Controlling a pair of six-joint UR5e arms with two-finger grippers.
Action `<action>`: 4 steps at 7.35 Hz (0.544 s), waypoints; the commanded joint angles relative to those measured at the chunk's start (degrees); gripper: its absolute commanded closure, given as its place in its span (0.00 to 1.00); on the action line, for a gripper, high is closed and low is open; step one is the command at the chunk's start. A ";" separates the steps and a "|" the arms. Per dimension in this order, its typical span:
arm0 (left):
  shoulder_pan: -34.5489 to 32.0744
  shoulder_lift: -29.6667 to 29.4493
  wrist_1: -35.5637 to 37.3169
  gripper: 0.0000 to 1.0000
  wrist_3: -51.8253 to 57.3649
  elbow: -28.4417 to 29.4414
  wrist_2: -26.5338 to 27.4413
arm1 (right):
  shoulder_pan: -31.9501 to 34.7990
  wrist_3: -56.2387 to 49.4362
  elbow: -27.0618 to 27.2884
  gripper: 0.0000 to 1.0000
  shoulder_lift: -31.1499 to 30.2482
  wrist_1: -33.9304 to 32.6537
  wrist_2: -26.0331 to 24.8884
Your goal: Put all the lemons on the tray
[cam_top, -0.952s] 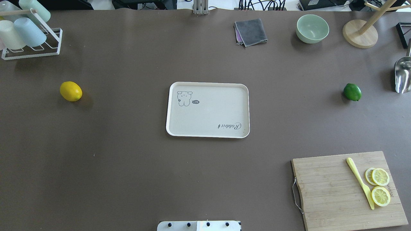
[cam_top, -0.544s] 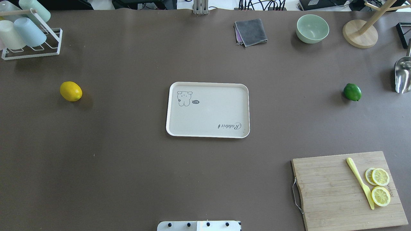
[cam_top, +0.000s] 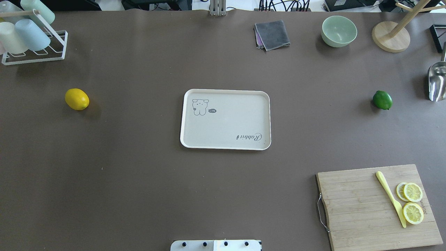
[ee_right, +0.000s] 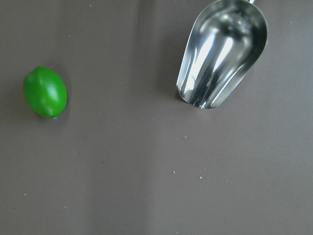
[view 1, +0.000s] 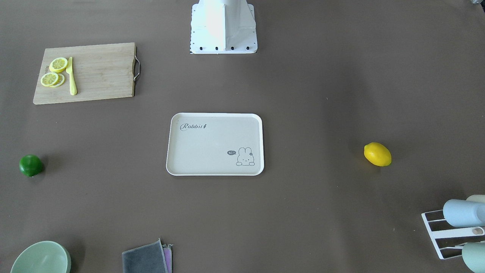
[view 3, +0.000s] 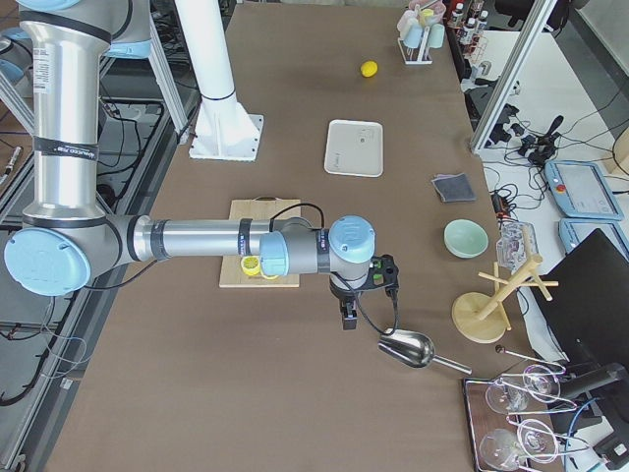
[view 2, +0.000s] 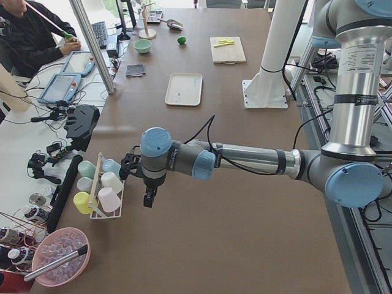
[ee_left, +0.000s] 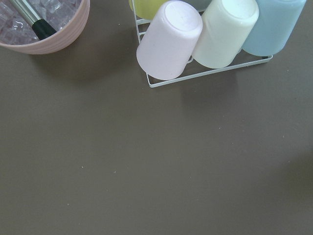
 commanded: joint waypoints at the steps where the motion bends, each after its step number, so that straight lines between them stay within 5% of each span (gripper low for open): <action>1: 0.10 -0.23 -0.79 0.02 -0.02 0.06 0.05 | -0.07 0.38 0.24 0.00 1.74 -0.08 -0.17; 4: 0.28 -2.69 -1.06 0.02 0.06 0.86 2.16 | -2.97 3.27 -0.56 0.00 3.78 1.66 -0.18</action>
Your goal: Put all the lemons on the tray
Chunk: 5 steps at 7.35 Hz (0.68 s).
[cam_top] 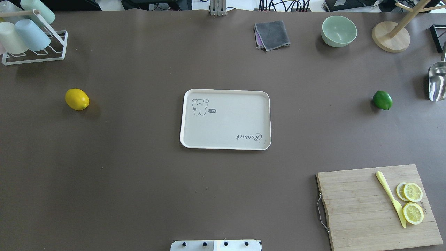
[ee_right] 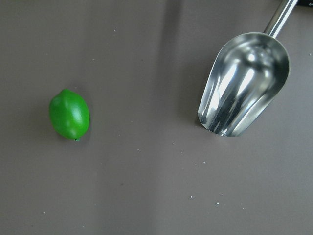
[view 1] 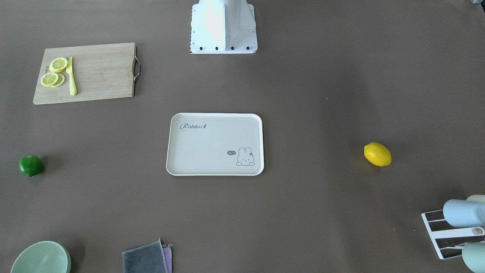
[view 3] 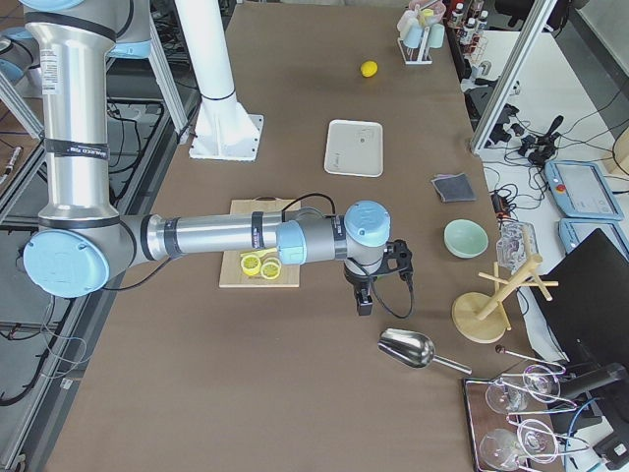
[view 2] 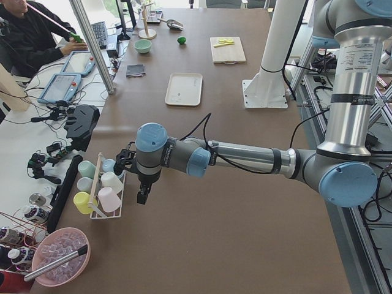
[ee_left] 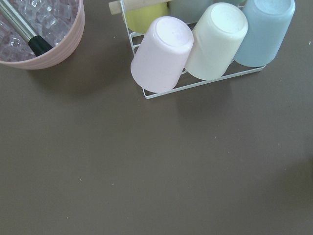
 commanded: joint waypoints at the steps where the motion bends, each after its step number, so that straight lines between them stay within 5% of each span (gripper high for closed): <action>1: 0.08 -1.03 -0.82 0.02 0.10 0.19 0.19 | -1.34 1.78 -0.95 0.00 -0.31 7.14 -0.05; 5: 0.08 -0.42 -10.40 0.02 -3.30 5.99 0.27 | -8.08 2.31 -7.01 0.00 6.62 10.71 -2.49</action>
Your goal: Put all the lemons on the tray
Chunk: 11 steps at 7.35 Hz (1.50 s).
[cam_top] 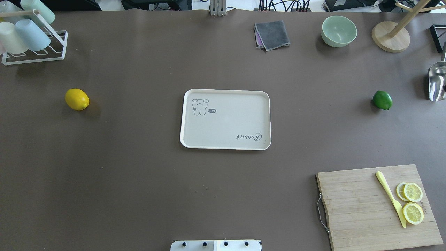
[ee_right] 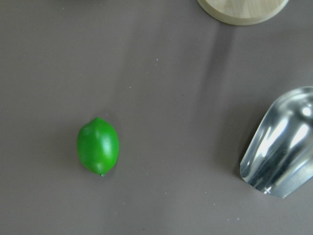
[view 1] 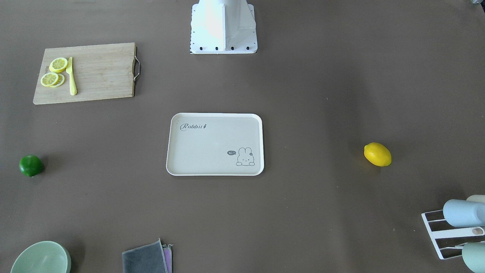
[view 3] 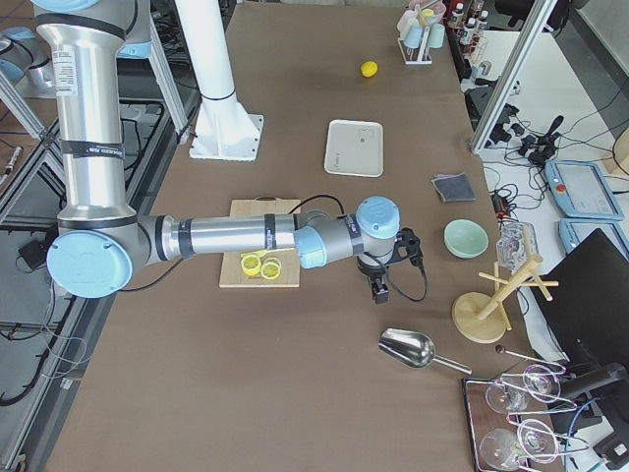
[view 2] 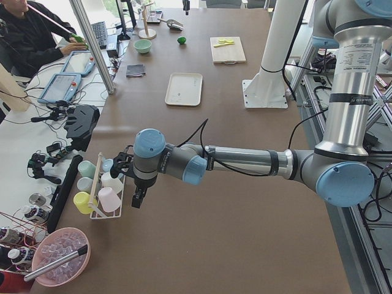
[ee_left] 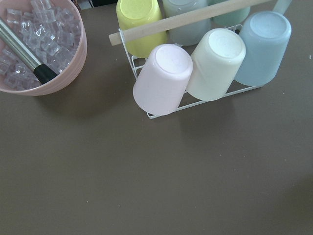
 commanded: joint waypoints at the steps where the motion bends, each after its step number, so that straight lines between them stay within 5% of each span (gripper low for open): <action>1: 0.02 -0.40 -2.96 0.02 -6.41 0.69 -0.20 | -3.04 0.24 -2.43 0.00 2.35 4.55 -3.27; 5: 2.20 -2.33 -4.71 0.02 -13.70 0.16 -0.37 | -11.03 18.15 -7.88 0.00 3.23 20.13 -5.46; 8: 10.54 -2.87 -15.32 0.02 -30.13 0.59 0.24 | -13.94 20.27 -8.15 0.00 3.31 20.14 -8.28; 11: 16.62 -2.96 -19.13 0.02 -34.91 0.59 5.07 | -16.67 21.50 -10.95 0.00 5.42 20.14 -10.66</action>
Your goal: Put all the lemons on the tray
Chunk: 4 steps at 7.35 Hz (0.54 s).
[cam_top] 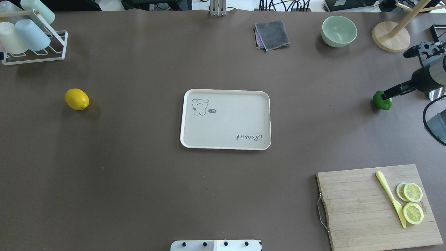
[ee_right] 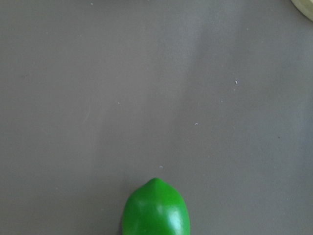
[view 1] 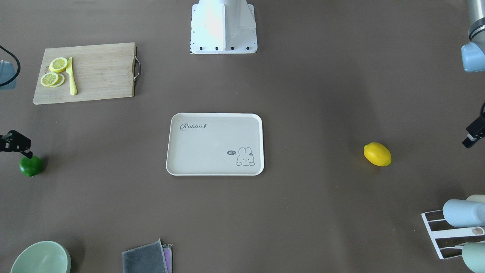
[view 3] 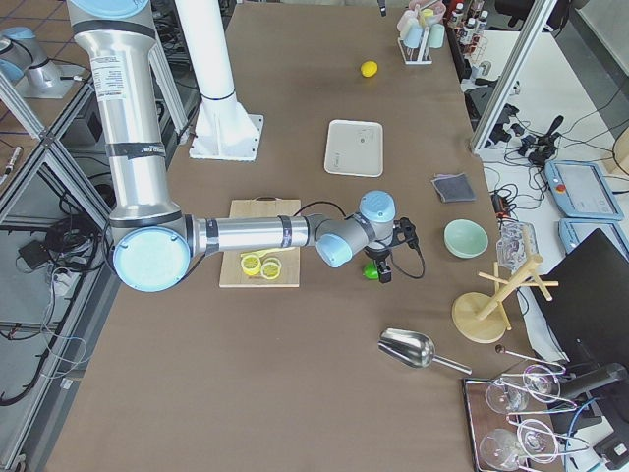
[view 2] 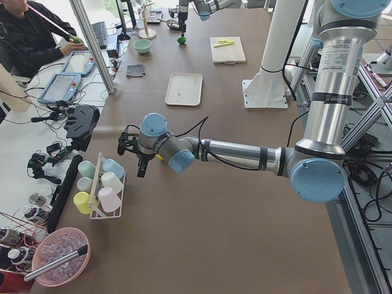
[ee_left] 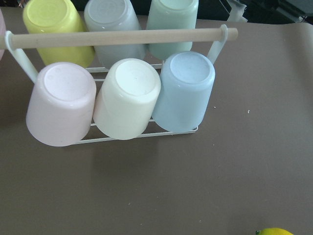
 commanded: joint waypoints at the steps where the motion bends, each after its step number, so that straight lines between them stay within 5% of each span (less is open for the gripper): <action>1: 2.81 -0.06 -1.53 0.02 -2.25 -0.09 1.86 | -1.58 0.71 -2.11 0.00 1.27 0.01 -0.44; 4: 3.77 -0.15 -1.53 0.02 -2.51 -0.18 1.78 | -4.04 0.62 -2.91 0.02 1.44 0.01 -0.61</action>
